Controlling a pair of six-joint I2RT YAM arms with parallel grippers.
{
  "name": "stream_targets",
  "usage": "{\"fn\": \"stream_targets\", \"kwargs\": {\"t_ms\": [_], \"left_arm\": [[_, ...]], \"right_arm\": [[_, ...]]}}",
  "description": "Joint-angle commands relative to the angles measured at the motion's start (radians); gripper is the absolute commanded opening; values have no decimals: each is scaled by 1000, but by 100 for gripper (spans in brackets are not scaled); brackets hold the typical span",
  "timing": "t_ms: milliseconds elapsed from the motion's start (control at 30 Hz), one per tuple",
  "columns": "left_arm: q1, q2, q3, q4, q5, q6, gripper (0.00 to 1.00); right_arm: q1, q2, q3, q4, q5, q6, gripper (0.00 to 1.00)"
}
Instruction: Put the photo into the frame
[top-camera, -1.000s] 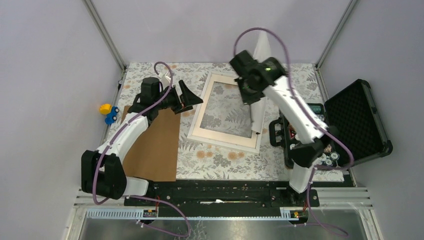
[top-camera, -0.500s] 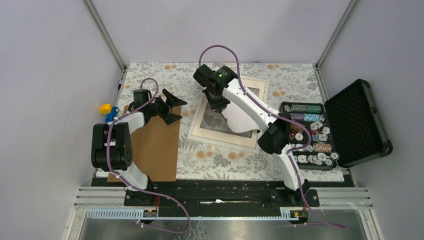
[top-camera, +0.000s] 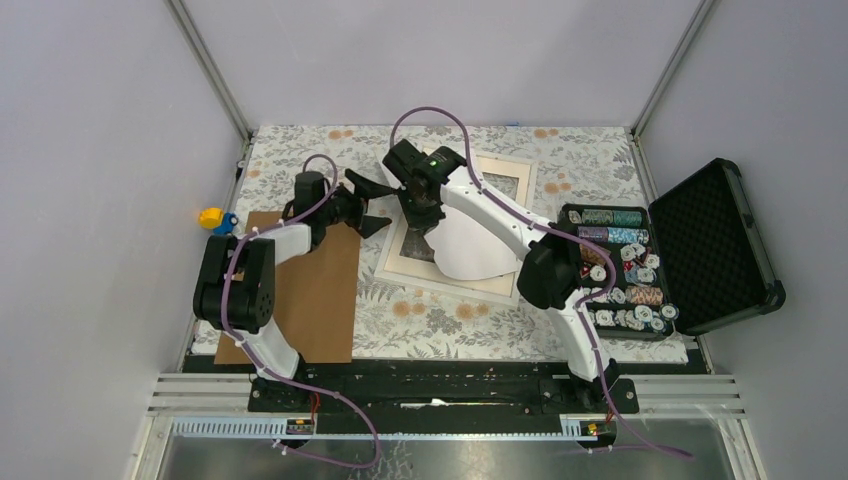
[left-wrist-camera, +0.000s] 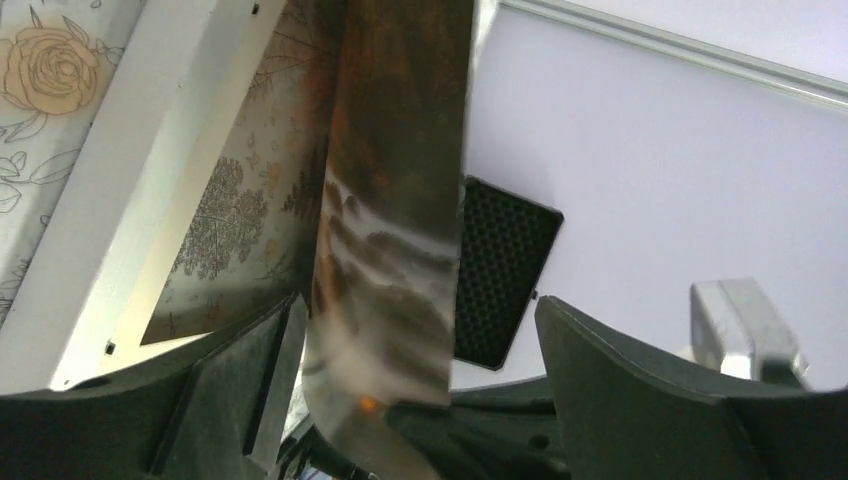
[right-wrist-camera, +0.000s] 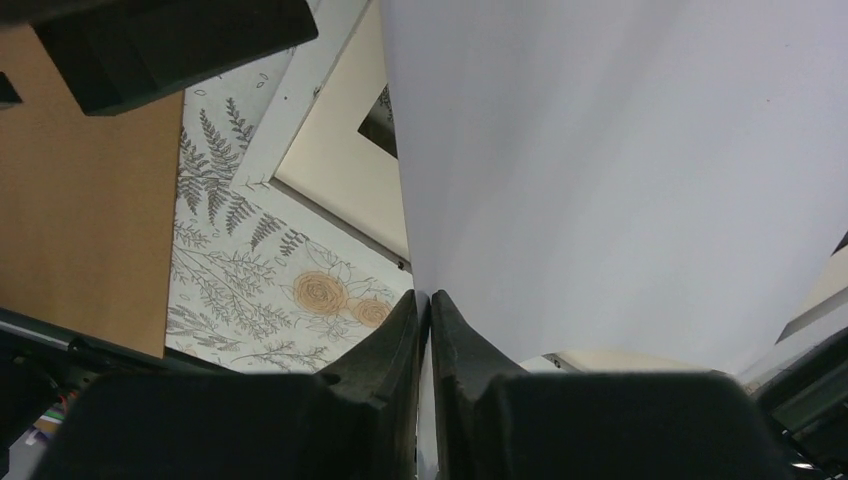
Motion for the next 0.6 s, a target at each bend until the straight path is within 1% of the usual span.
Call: {"fn": "stream_targets", "kwargs": {"t_ms": [0, 67, 133, 233, 333, 433, 567], "left_arm": [[-28, -12, 172, -321, -171, 82, 86], [-52, -24, 201, -374, -249, 105, 82], [-72, -9, 272, -485, -307, 164, 81], [-92, 38, 332, -574, -308, 207, 77], [-98, 74, 369, -679, -320, 228, 75], [-111, 83, 383, -689, -353, 236, 68], [-132, 120, 436, -687, -391, 280, 63]], "right_arm": [[8, -60, -55, 56, -33, 9, 15], [9, -60, -65, 59, -35, 10, 15], [9, -71, -88, 76, -45, 13, 15], [9, -93, -118, 111, -55, 14, 15], [9, -112, -141, 138, -49, 12, 17], [10, -120, -156, 156, -62, 8, 17], [10, -133, -187, 183, -62, 2, 18]]}}
